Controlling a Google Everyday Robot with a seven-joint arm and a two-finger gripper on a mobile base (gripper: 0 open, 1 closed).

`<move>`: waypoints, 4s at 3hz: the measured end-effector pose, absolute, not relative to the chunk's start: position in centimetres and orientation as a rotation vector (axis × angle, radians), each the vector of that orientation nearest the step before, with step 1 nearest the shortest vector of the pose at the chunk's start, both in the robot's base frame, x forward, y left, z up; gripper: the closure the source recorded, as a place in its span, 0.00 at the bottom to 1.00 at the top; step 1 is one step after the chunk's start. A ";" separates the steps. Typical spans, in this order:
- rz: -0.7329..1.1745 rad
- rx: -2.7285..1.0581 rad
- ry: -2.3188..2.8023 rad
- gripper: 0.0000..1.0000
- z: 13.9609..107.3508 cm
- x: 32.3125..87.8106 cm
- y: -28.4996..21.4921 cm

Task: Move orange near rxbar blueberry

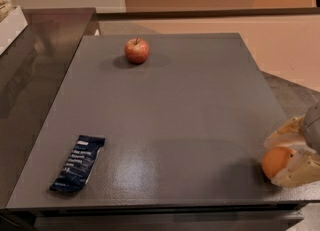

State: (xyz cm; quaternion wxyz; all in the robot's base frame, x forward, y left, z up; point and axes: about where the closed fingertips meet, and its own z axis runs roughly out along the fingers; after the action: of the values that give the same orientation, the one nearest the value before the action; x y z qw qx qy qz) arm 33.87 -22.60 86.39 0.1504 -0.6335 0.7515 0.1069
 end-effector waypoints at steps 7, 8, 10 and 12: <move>0.401 -2.236 1.627 1.00 88.1 42.5 3.5; 0.432 -2.257 1.596 1.00 87.5 43.5 5.7; 0.476 -2.279 1.554 0.59 87.0 44.3 9.0; 0.484 -2.281 1.553 0.12 86.6 44.2 9.7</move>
Offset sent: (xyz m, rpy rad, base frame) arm 0.0431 0.0850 0.0505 0.0190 -0.0856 0.1603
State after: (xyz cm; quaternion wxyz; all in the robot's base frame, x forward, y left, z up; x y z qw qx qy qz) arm 44.21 9.74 86.62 0.1691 -0.8024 0.5463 0.1704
